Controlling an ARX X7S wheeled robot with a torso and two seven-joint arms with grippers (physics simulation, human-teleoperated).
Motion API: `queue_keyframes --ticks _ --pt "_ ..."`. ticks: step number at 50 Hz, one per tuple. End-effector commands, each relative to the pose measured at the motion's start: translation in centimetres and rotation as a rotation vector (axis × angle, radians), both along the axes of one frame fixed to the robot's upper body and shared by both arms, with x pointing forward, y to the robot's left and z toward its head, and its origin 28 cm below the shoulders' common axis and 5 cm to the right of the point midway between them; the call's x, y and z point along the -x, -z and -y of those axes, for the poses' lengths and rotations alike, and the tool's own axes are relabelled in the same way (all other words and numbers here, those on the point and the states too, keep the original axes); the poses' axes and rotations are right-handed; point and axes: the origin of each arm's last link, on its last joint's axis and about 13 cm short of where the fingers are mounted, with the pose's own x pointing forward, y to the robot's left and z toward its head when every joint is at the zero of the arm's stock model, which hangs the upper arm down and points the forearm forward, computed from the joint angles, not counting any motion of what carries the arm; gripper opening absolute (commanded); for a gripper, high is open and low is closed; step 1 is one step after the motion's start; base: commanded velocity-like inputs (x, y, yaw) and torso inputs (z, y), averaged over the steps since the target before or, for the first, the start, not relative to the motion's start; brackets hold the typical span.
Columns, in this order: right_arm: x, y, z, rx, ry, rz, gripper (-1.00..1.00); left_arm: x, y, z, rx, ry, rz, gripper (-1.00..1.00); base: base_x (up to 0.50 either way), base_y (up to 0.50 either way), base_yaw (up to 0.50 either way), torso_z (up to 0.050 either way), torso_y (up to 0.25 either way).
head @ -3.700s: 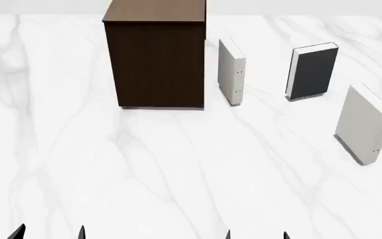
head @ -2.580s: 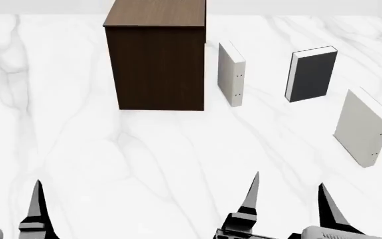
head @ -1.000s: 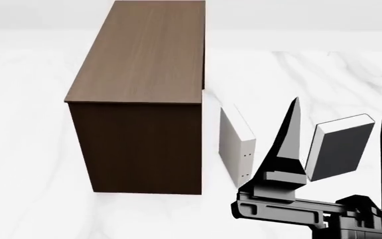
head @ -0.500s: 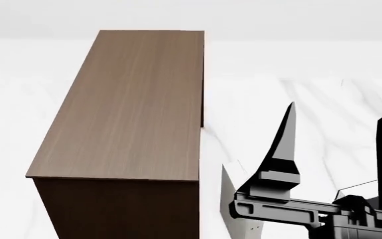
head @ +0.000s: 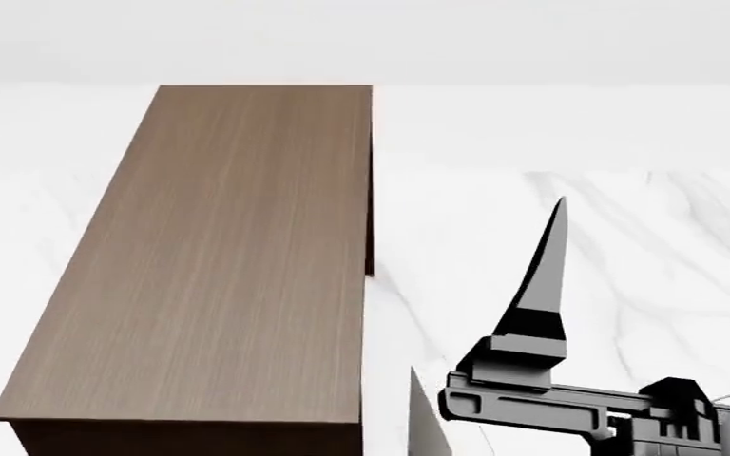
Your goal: Pick up the book in the middle and place it on the cabinet shelf.
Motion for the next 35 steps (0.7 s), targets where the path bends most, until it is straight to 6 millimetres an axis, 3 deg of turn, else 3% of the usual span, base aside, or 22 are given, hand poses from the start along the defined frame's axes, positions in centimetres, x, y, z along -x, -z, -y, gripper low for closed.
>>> queue_keyframes --ticks 1,32,35 --pt "0.14 0.08 0.10 -0.020 0.003 0.023 1.00 0.05 -0.03 0.01 0.003 0.004 0.000 1.00 0.00 0.00 -0.50 0.000 0.000" --pt "-0.24 0.14 0.56 -0.049 0.038 0.000 1.00 -0.07 0.03 -0.13 0.003 -0.003 -0.001 1.00 0.00 0.00 -0.50 0.000 0.000" --pt "-0.40 0.14 0.61 -0.020 0.066 -0.014 1.00 0.01 -0.08 -0.21 0.020 -0.002 0.008 1.00 0.00 0.00 0.00 0.039 -0.001"
